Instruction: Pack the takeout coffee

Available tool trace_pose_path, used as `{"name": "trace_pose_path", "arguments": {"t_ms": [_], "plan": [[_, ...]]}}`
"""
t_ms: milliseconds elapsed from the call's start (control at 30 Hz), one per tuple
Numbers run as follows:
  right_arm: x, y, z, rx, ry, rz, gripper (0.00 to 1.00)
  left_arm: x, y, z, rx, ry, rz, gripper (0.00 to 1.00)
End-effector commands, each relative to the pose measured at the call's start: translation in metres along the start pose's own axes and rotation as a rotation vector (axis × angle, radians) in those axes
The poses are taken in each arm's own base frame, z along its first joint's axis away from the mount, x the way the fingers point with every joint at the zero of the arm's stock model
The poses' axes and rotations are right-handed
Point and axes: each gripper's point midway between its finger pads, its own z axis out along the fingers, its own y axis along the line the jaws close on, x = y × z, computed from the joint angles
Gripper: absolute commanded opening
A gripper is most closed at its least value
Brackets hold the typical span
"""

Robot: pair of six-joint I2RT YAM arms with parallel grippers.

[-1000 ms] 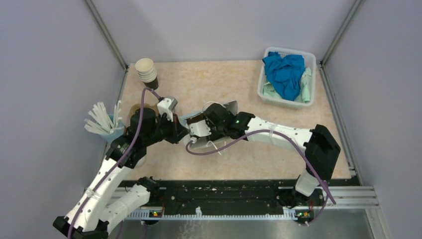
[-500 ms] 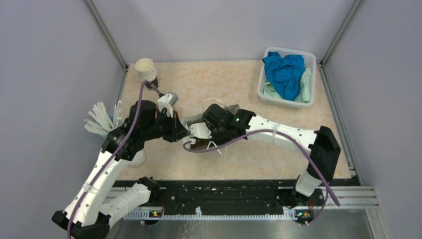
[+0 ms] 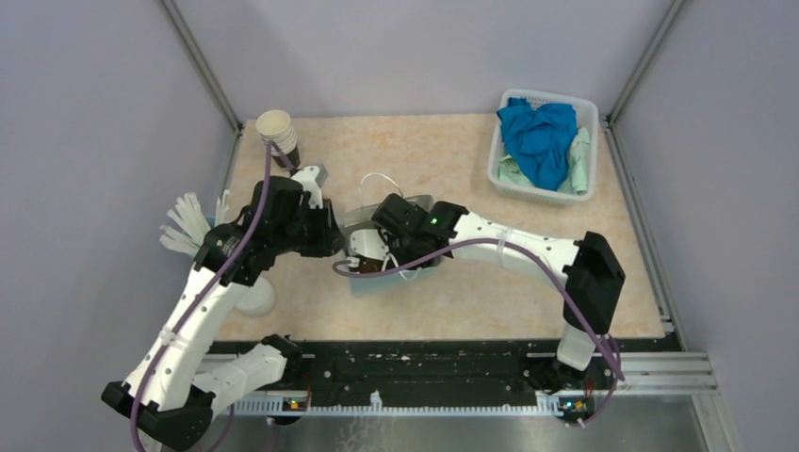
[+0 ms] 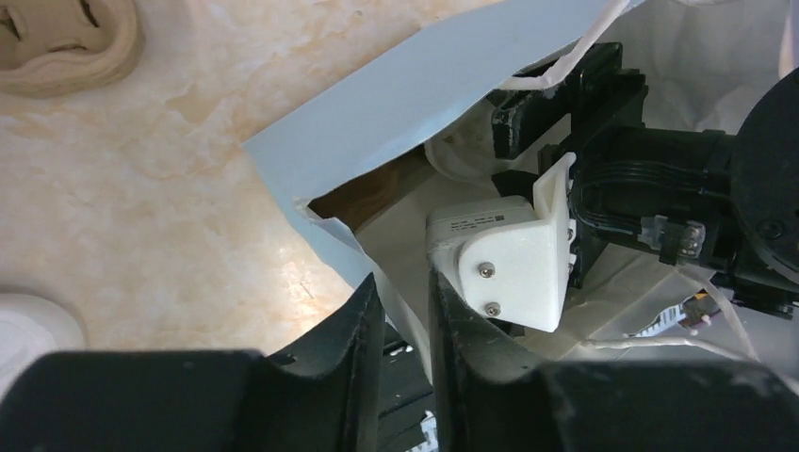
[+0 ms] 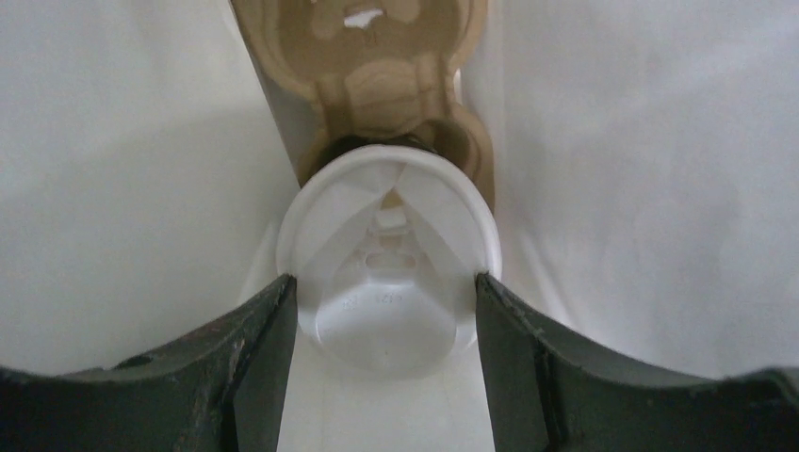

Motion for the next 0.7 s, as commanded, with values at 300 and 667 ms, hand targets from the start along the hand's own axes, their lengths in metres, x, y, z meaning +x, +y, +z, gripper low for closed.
{"name": "trace_pose_path", "arguments": {"t_ms": [300,667], "plan": [[0.022,0.029,0.045,-0.168,0.032,0.117,0.52,-0.055,0.030,-0.049,-0.230,-0.267,0.004,0.62],[0.019,0.020,0.038,-0.157,0.016,0.139,0.60,-0.070,0.038,-0.074,-0.281,-0.371,-0.010,0.66]]}}
